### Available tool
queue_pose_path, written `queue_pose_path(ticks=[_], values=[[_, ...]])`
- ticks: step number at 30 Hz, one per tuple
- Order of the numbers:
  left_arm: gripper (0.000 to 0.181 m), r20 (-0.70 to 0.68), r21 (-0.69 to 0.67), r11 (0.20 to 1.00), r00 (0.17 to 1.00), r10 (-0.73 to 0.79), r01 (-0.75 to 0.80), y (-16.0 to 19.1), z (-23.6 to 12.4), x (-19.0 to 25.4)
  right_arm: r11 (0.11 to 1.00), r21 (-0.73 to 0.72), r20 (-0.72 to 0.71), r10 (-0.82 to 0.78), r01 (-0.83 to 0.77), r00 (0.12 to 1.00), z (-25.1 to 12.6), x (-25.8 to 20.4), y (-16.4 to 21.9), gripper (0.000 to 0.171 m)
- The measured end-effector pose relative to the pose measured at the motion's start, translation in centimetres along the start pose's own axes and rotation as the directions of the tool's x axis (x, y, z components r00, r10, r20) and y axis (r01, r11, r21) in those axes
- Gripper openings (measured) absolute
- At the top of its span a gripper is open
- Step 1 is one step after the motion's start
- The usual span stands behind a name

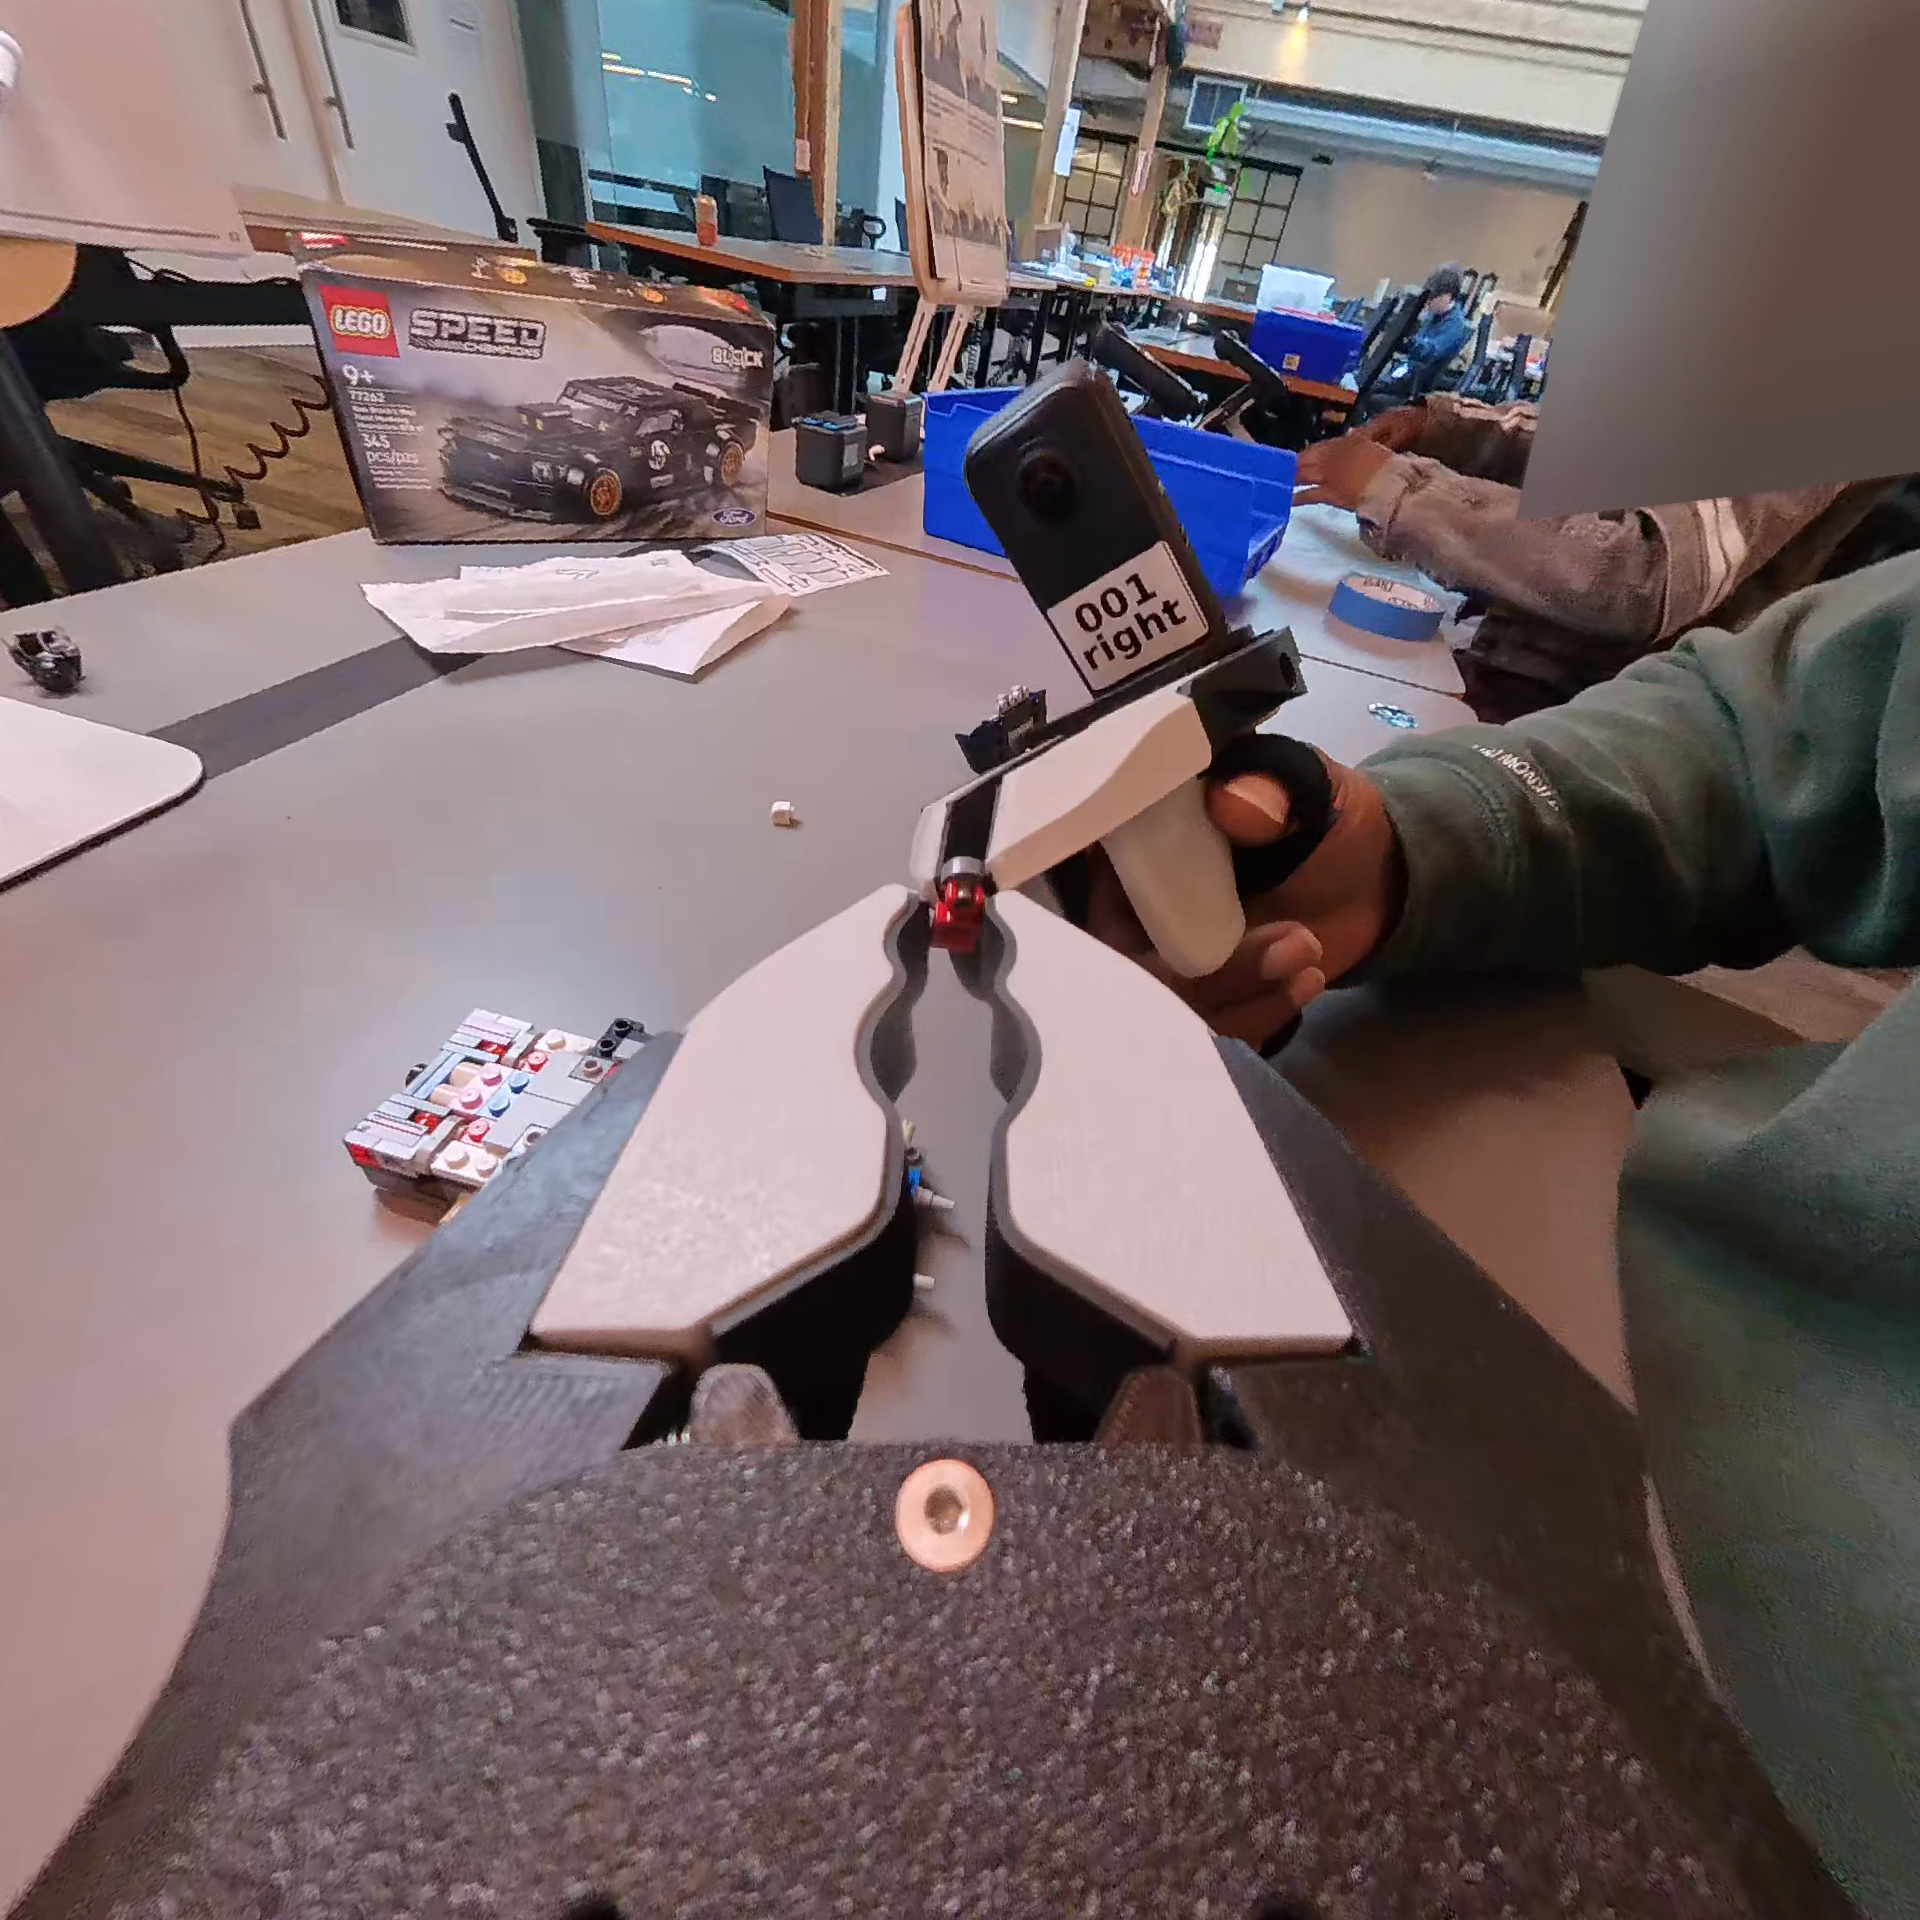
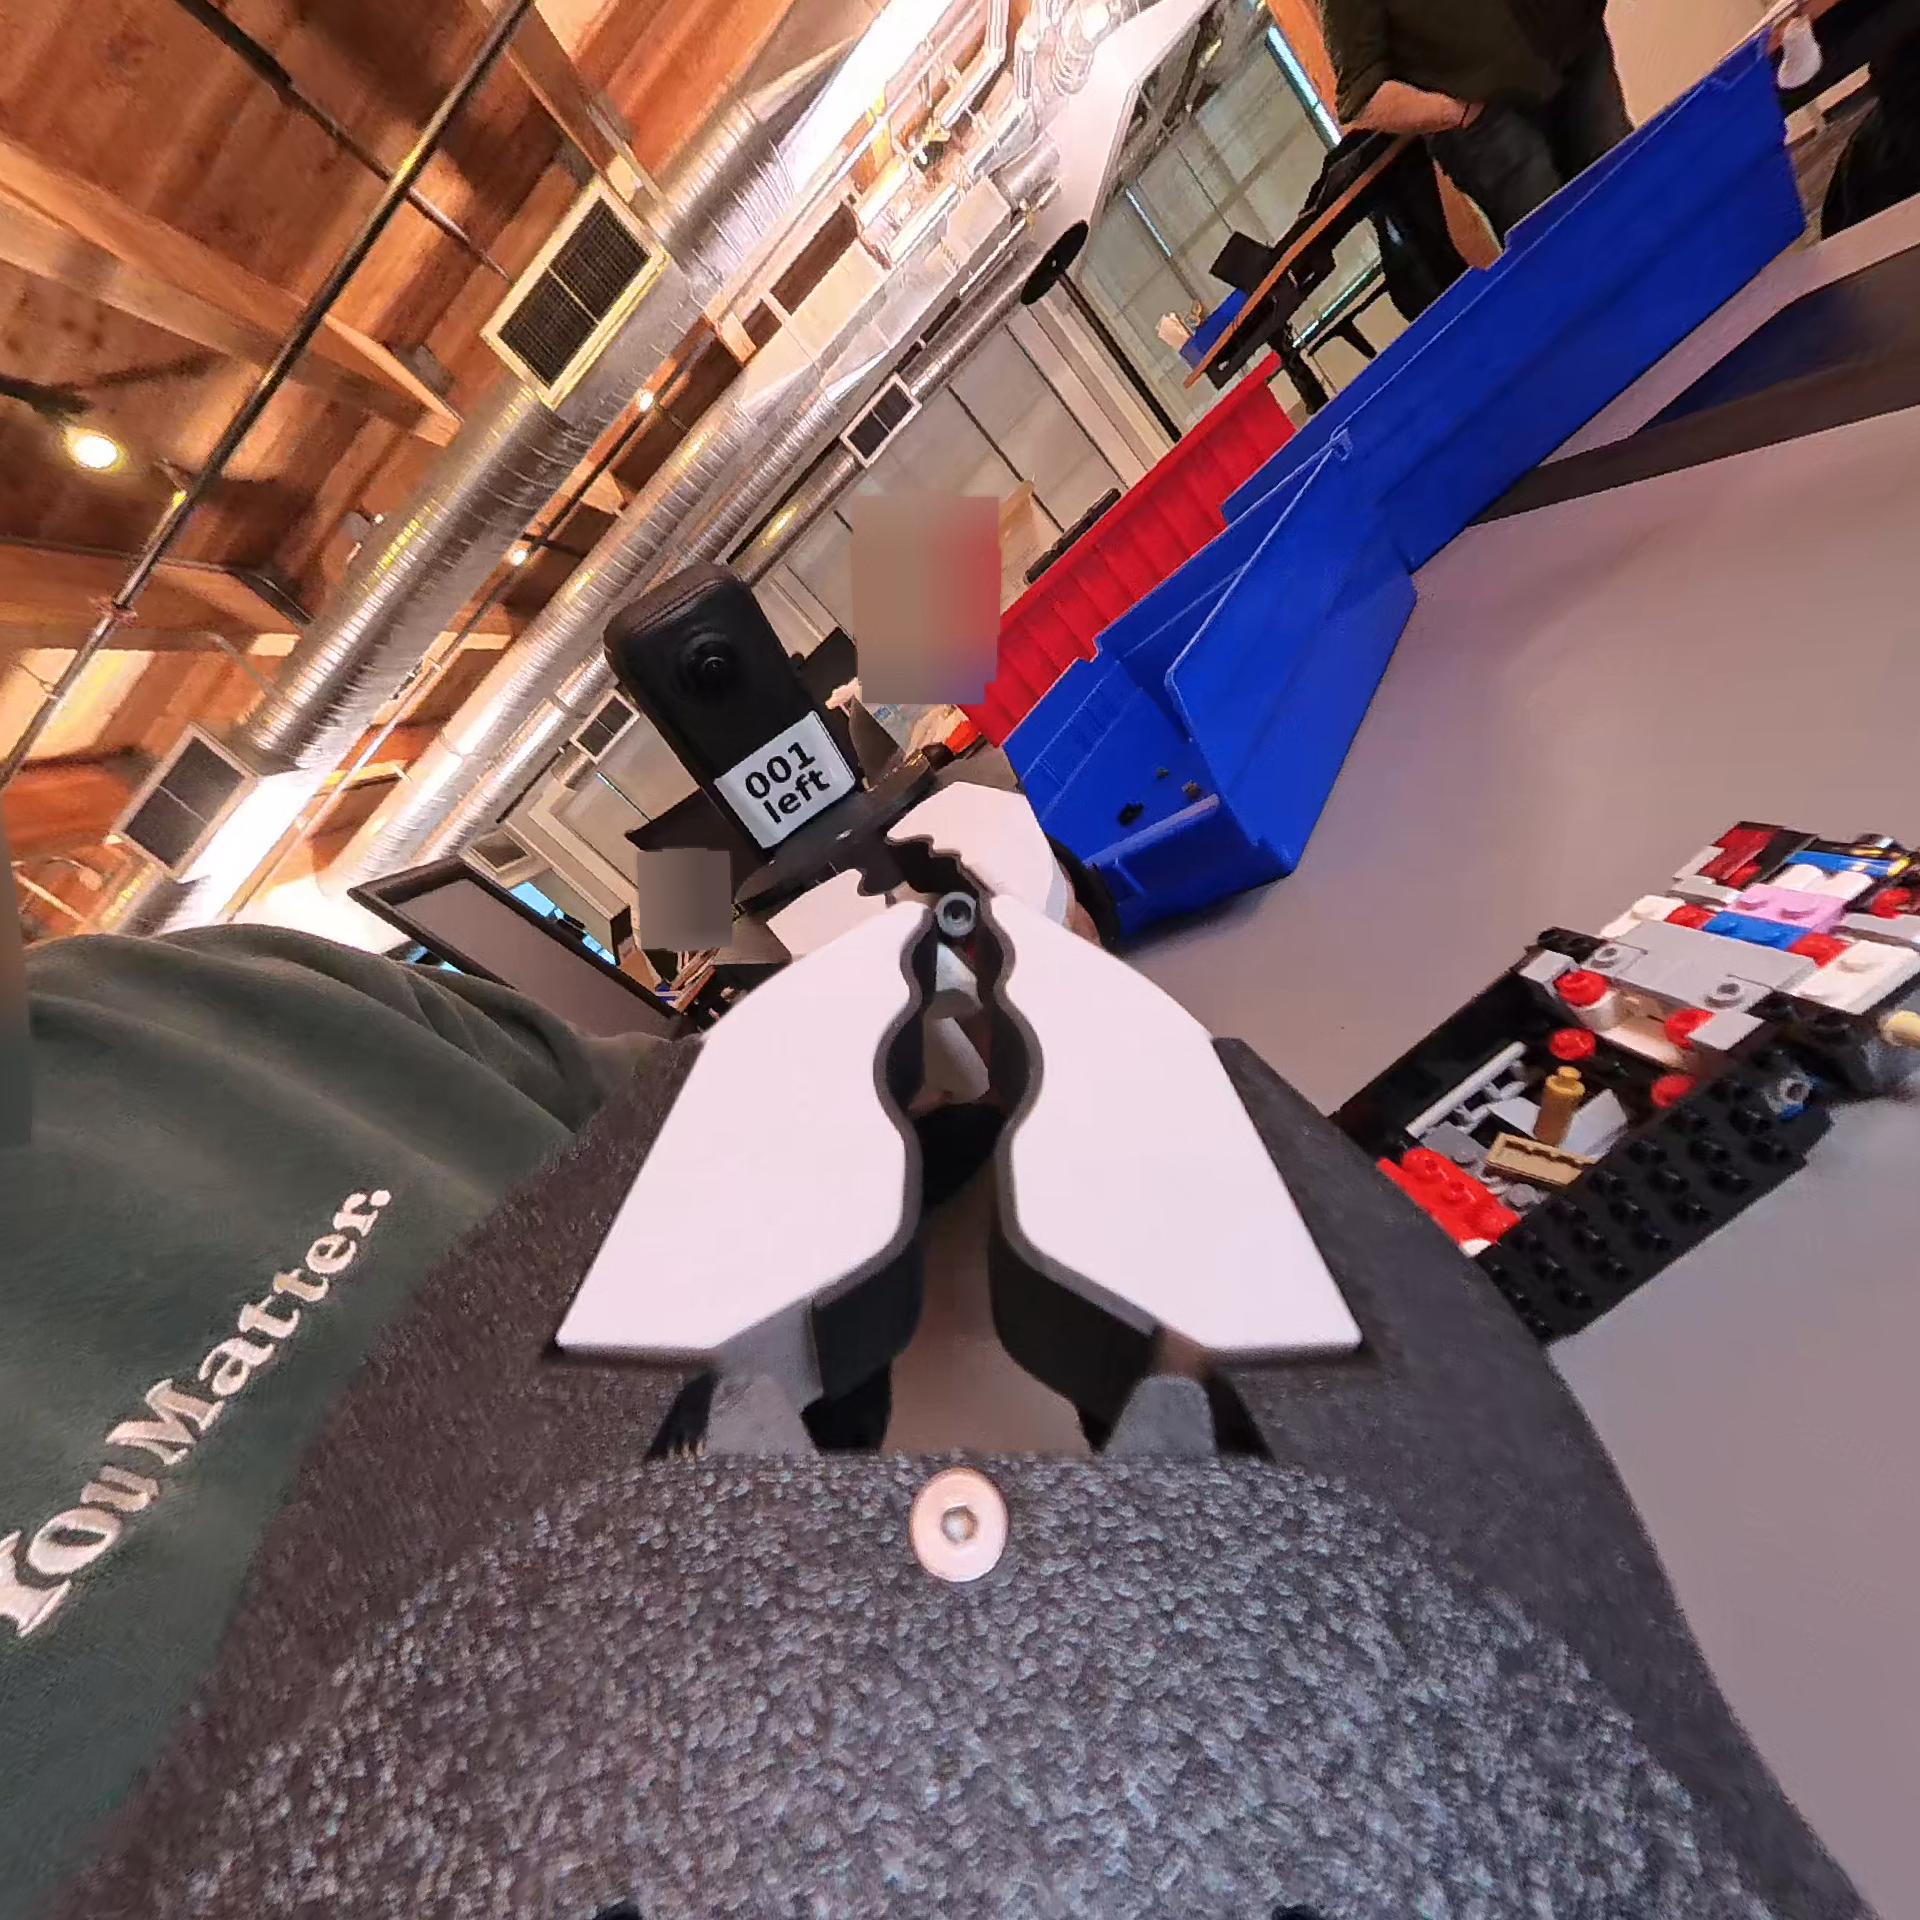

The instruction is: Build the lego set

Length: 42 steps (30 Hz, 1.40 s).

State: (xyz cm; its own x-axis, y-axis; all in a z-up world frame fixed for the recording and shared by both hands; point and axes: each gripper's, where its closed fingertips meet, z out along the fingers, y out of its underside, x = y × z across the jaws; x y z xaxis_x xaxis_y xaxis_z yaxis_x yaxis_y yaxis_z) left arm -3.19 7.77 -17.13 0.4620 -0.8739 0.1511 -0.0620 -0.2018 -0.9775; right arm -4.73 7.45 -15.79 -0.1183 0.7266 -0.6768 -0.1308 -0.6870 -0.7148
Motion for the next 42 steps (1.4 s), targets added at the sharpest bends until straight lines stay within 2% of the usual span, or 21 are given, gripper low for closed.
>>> queue_pose_path(ticks=[5,8,15,16,18,21,25,26,27,29,34,42], values=[[0.009,-0.028,-0.019,0.999,0.999,0.037,-0.037,0.3,0.1,0.4,0.998,-0.029,0.009,-0.053,0.053,0.999,-0.4,-0.2,0.4,0.007],[0.009,-0.087,0.002,1.000,0.996,-0.020,0.021,0.2,0.1,0.9,0.990,-0.069,0.013,-0.121,0.121,0.993,-0.7,-0.5,0.5,0.006],[0.009,-0.201,0.054,0.988,0.971,-0.130,0.144,-0.5,-0.2,1.7,0.986,-0.098,0.037,-0.134,0.137,0.990,-1.1,-1.0,0.4,0.005],[0.009,-0.219,0.083,0.982,0.964,-0.148,0.170,-1.0,-0.4,1.7,0.985,-0.099,0.020,-0.136,0.138,0.990,-1.3,-0.6,0.4,0.000],[0.009,-0.258,0.160,0.952,0.942,-0.213,0.260,-2.8,-1.5,1.1,0.981,-0.110,-0.005,-0.162,0.160,0.987,-2.0,0.2,0.3,0.000],[0.009,-0.193,0.130,0.980,0.973,-0.123,0.150,-2.4,-1.9,0.6,0.964,-0.100,0.021,-0.244,0.245,0.970,-1.8,-1.0,-0.1,0.000],[0.009,-0.228,0.073,0.987,0.965,-0.125,0.145,-1.3,-1.3,1.4,0.961,-0.066,0.016,-0.269,0.270,0.963,-1.4,-1.5,-0.5,0.000],[0.009,-0.232,0.064,0.989,0.966,-0.115,0.133,-1.1,-1.1,1.6,0.966,-0.063,0.035,-0.249,0.251,0.968,-1.3,-1.8,-0.5,0.005],[0.009,-0.240,0.059,0.990,0.965,-0.109,0.127,-0.9,-1.0,1.8,0.971,-0.066,0.056,-0.228,0.231,0.972,-1.2,-2.1,-0.4,0.022],[0.009,-0.250,0.044,0.991,0.962,-0.112,0.126,-0.6,-0.8,2.0,0.969,-0.073,0.066,-0.233,0.238,0.970,-1.1,-2.4,-0.2,0.020],[0.009,-0.274,0.013,0.994,0.957,-0.097,0.104,-0.2,-0.5,2.8,0.921,-0.135,0.034,-0.364,0.365,0.931,-0.9,-2.3,0.8,0.009],[0.009,-0.273,-0.013,0.997,0.959,-0.080,0.079,0.2,-0.4,3.3,0.856,-0.224,0.018,-0.474,0.466,0.880,-1.0,-2.2,1.4,0.007]])
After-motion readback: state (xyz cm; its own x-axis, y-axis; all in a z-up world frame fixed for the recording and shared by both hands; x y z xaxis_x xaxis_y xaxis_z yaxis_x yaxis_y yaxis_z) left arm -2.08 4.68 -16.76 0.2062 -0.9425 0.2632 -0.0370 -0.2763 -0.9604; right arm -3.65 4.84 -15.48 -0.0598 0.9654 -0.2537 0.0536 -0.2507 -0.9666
